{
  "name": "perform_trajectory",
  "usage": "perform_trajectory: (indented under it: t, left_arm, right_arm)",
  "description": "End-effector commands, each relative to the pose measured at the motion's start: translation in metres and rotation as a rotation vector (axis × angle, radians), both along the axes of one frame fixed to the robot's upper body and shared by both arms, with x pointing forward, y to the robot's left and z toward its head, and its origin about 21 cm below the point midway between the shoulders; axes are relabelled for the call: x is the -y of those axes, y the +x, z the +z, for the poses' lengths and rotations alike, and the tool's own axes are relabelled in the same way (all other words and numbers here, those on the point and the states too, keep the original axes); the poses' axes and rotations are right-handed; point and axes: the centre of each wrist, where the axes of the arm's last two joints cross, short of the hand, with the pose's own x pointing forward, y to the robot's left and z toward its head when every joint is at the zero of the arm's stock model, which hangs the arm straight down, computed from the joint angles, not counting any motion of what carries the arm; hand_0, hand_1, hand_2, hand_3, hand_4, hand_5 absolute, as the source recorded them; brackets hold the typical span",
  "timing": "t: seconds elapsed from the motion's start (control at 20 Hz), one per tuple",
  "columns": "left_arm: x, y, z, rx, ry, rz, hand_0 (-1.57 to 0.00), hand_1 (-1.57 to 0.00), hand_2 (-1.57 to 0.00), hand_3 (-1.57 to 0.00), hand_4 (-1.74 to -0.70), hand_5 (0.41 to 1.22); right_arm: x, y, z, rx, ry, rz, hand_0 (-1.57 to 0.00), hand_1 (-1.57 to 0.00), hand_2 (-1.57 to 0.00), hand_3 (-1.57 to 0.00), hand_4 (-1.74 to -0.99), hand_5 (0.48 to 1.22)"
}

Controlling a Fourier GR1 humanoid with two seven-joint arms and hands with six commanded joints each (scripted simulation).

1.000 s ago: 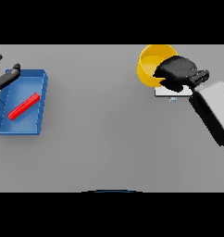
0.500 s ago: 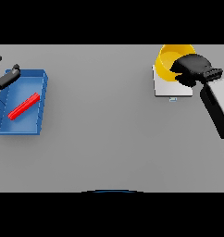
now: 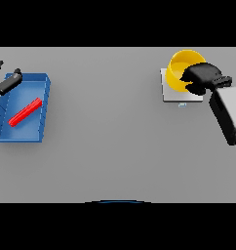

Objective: Pick up the red beaker and tilt it to pour out 1 green nut into yellow bowl. Pick up the yellow bowl and place it on the metallic measuring scale.

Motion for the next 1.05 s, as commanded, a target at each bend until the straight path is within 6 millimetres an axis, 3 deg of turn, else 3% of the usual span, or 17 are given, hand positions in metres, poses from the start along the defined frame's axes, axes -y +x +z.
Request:
perform_trajectory:
  t: [0.0, 0.05, 0.15, 0.2, 0.25, 0.4, 0.55, 0.75, 1.0]
  left_arm:
    - [0.0006, 0.0012, 0.0006, -0.001, 0.005, -0.006, 0.0, 0.0, 0.0, 0.0, -0.84, 0.788]
    - [0.0017, 0.0018, 0.0016, -0.002, 0.006, -0.007, 0.0, 0.0, 0.0, 0.0, -0.84, 0.783]
    - [-0.0016, -0.0001, -0.0011, -0.009, 0.006, -0.004, 0.0, 0.0, 0.0, 0.0, -0.84, 0.779]
    - [0.0004, 0.003, -0.002, -0.009, 0.004, -0.008, 0.0, 0.0, 0.0, 0.0, -0.84, 0.775]
    - [0.0049, 0.0041, -0.0004, -0.004, -0.005, -0.011, 0.0, 0.0, 0.0, 0.0, -0.84, 0.773]
    - [0.0013, 0.0035, 0.0019, 0.0, -0.007, -0.004, 0.0, 0.0, 0.0, 0.0, -0.83, 0.768]
    - [0.002, -0.0009, 0.0014, 0.007, -0.016, -0.011, 0.0, 0.0, 0.0, 0.0, -0.84, 0.76]
    - [0.0017, 0.0014, -0.0027, -0.008, -0.009, -0.006, 0.0, 0.0, 0.0, 0.0, -0.83, 0.752]
    - [-0.0001, 0.0017, 0.0006, 0.004, -0.006, -0.006, 0.0, 0.0, 0.0, 0.0, -0.83, 0.76]
  right_arm:
    - [0.0034, -0.0006, -0.0018, -0.005, 0.009, 0.004, -1.57, -1.57, -1.38, -1.42, -1.741, 1.221]
    - [0.0022, -0.0013, -0.0037, -0.001, 0.01, 0.006, -1.57, -1.57, -1.37, -1.45, -1.741, 1.221]
    - [0.0023, -0.0006, -0.0067, -0.01, 0.012, -0.014, -1.57, -1.5, -1.44, -1.25, -1.741, 1.221]
    - [0.0027, -0.0003, -0.0047, -0.019, 0.011, -0.009, -1.56, -1.43, -1.34, -1.11, -1.682, 1.221]
    - [0.003, 0.0001, -0.0032, -0.019, 0.008, -0.019, -1.47, -1.28, -1.18, -0.96, -1.632, 1.145]
    - [0.0019, 0.0023, -0.0042, -0.055, 0.054, -0.052, -0.95, -0.81, -0.71, -0.58, -1.535, 0.965]
    - [0.0042, 0.0023, -0.0031, -0.074, 0.067, -0.061, -0.48, -0.46, -0.38, -0.32, -1.485, 0.863]
    - [0.0011, 0.001, -0.0072, -0.081, 0.033, -0.043, -0.2, -0.19, -0.15, -0.13, -1.435, 0.817]
    - [0.0012, 0.0022, -0.0017, -0.104, 0.007, -0.057, -0.06, -0.06, -0.05, -0.04, -1.39, 0.779]
